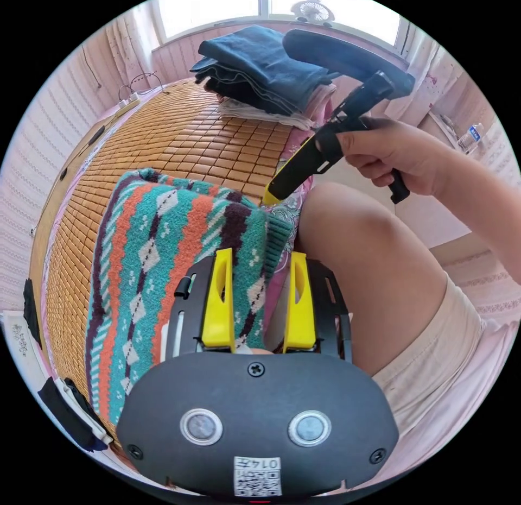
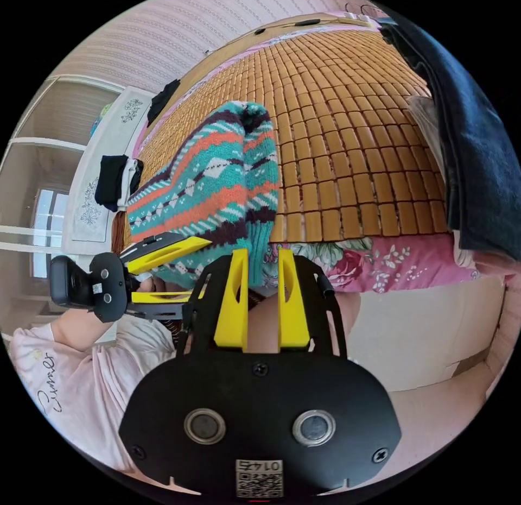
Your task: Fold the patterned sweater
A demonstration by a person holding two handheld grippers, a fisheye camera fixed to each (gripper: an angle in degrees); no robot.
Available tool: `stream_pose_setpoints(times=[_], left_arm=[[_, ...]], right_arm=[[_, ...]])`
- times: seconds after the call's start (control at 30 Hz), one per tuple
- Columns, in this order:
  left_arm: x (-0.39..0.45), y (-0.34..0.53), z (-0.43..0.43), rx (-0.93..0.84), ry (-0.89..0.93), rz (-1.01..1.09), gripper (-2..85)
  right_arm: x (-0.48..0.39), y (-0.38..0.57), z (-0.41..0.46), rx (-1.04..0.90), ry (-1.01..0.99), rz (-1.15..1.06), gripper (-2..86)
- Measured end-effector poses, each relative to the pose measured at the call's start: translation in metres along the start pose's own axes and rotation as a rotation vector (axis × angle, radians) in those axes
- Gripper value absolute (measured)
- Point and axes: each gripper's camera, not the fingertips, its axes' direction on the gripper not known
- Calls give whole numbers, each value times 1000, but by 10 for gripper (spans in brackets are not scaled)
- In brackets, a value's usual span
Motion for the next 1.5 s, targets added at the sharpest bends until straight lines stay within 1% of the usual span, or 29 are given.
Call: stream_pose_setpoints(times=[0.07,0.1,0.2,0.27,0.33,0.4,0.47,0.57,0.63,0.73,0.8,0.83,0.9,1.0,1.07,1.1,1.2,1.27,1.4,1.47,1.5], left_arm=[[3,3,-3,-21,-19,-20,137],[3,4,-4,-26,-21,-21,137],[7,11,-7,-35,-31,-12,143],[13,15,-11,-41,-29,5,155],[17,17,-17,-40,-25,5,159],[20,20,-23,-33,-28,0,155],[25,25,-34,-19,-60,-16,127],[37,40,-50,-1,-57,17,77],[45,52,-59,22,-61,34,65],[55,67,-69,24,-70,37,60],[58,76,-75,29,-61,23,59],[58,81,-80,32,-51,13,58],[57,90,-89,39,-34,-3,58],[56,107,-110,51,-24,-16,58],[55,122,-127,58,-25,-24,57],[55,126,-131,59,-25,-27,57],[52,146,-148,61,-17,-42,56],[47,159,-160,66,-18,-76,53],[35,175,-186,146,-4,-150,52],[25,178,-205,222,33,-151,53],[22,177,-209,241,47,-146,53]], right_arm=[[4,2,1,-37,29,7,98],[2,2,6,-81,9,-23,94],[-8,-4,16,-194,-20,-112,56],[-14,-1,5,-176,10,-138,41],[-19,6,-14,-135,-19,-166,34],[-24,22,-51,-44,-171,-202,29],[-29,36,-75,13,-256,-225,28],[-49,55,-93,5,-213,-297,33],[-51,64,-103,-25,-175,-320,40],[-27,76,-133,58,-150,-230,67],[-4,80,-150,154,-143,-117,142],[1,79,-150,163,-156,-91,162],[14,72,-138,169,-257,-9,195],[16,54,-111,135,-332,73,230],[11,44,-98,116,-383,116,224],[4,38,-93,119,-413,123,187],[-19,29,-84,115,-419,96,115],[-29,28,-84,130,-444,87,94],[-36,37,-101,263,-648,82,74],[-45,39,-117,310,-652,51,72],[-54,41,-133,344,-614,18,71]])
